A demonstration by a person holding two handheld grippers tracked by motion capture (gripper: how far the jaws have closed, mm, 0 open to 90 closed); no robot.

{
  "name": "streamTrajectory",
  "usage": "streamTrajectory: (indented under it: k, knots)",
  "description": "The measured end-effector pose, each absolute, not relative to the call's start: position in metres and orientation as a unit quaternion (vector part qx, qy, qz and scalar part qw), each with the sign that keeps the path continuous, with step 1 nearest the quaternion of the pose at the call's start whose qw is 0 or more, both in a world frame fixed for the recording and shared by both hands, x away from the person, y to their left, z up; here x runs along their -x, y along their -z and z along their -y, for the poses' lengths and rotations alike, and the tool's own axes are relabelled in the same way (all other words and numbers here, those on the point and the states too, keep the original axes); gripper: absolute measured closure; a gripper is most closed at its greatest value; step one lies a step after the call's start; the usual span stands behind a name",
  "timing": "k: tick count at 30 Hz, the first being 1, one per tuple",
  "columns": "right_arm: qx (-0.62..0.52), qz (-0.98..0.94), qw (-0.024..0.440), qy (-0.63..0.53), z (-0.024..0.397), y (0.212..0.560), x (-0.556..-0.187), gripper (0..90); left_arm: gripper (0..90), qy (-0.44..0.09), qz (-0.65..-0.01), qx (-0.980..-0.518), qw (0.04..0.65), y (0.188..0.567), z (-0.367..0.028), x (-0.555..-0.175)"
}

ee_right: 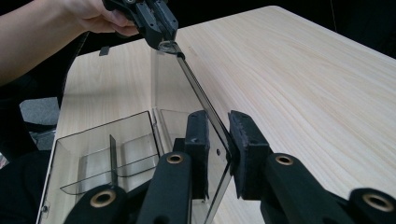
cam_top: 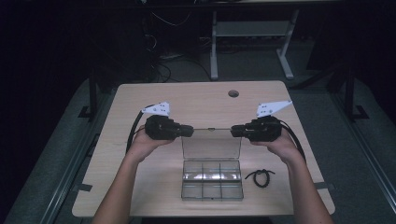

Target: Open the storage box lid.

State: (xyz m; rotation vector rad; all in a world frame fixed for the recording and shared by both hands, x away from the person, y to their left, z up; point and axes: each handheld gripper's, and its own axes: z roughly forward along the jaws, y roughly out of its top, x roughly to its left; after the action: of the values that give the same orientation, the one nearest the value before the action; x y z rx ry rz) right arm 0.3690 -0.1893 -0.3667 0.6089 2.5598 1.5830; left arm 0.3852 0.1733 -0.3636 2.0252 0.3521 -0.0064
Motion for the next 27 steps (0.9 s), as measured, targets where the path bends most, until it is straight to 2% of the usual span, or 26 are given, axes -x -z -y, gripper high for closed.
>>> streamTrajectory:
  k: [12,27]
  knots:
    - [-0.205,-0.828,0.042,-0.521,0.189,0.372,-0.375,75.0,76.1,-0.001,-0.158,-0.837,0.523,0.370,-0.173,-0.393]
    - [-0.232,-0.822,0.069,-0.516,0.185,0.381,-0.379,66.3,72.2,-0.004,-0.185,-0.827,0.530,0.379,-0.171,-0.402]
